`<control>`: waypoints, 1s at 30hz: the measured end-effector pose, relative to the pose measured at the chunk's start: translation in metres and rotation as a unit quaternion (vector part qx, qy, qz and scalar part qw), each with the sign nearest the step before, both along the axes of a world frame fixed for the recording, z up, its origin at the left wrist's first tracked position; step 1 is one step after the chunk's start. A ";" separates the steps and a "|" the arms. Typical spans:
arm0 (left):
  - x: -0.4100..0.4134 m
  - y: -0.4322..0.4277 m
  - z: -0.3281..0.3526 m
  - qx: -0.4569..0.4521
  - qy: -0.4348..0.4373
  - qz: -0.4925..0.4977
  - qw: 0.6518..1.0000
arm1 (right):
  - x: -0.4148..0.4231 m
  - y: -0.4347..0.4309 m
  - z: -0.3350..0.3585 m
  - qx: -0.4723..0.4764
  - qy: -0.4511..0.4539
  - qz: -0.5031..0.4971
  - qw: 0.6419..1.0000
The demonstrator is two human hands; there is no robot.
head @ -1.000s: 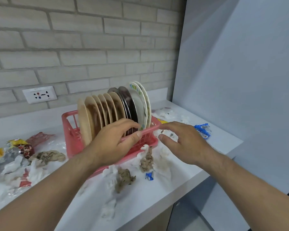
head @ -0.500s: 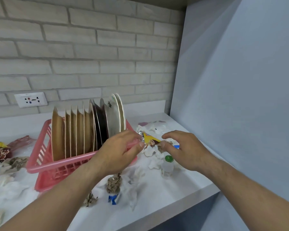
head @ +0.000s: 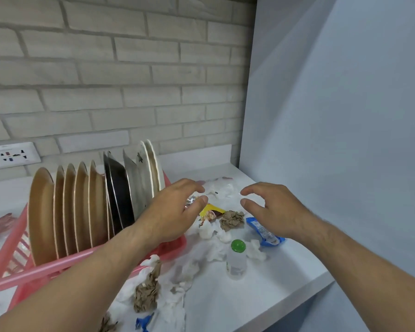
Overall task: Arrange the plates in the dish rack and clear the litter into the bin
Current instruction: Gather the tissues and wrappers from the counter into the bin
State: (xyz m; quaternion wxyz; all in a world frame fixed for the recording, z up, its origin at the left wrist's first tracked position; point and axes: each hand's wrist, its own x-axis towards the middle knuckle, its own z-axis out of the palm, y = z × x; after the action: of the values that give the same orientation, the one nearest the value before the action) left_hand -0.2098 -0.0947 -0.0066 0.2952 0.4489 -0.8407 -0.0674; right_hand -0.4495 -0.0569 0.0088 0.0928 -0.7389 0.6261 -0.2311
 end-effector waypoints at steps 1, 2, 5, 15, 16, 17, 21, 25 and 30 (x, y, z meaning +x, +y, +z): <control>-0.004 -0.007 0.001 -0.001 -0.005 0.001 1.000 | -0.005 -0.006 0.001 0.009 0.002 -0.003 1.000; -0.009 -0.014 0.002 -0.001 -0.011 0.005 1.000 | -0.012 -0.014 0.002 0.015 0.006 -0.004 1.000; -0.030 -0.033 -0.001 0.009 -0.032 0.019 0.999 | -0.033 -0.039 -0.001 0.037 0.018 -0.009 0.999; -0.105 -0.132 -0.037 0.114 -0.130 0.097 0.980 | -0.092 -0.145 -0.024 0.107 0.029 0.029 0.993; -0.112 -0.142 -0.041 0.125 -0.143 0.098 0.977 | -0.096 -0.154 -0.028 0.113 0.026 0.035 0.993; -0.118 -0.152 -0.045 0.136 -0.157 0.097 0.973 | -0.099 -0.162 -0.031 0.119 0.024 0.038 0.992; -0.137 -0.181 -0.064 0.208 -0.200 0.096 0.953 | -0.109 -0.187 -0.048 0.133 0.019 0.044 0.990; -0.148 -0.187 -0.085 0.224 -0.250 0.088 0.938 | -0.116 -0.206 -0.067 0.157 -0.005 0.043 0.987; -0.146 -0.191 -0.098 0.129 -0.303 0.087 0.940 | -0.116 -0.220 -0.094 0.208 -0.034 0.063 0.976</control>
State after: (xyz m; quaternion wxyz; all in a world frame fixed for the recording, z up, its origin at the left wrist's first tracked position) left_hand -0.3559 -0.2854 -0.1045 -0.0291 0.5538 -0.8321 -0.0101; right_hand -0.5651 -0.2769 -0.0852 0.2797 -0.7334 0.6089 -0.1147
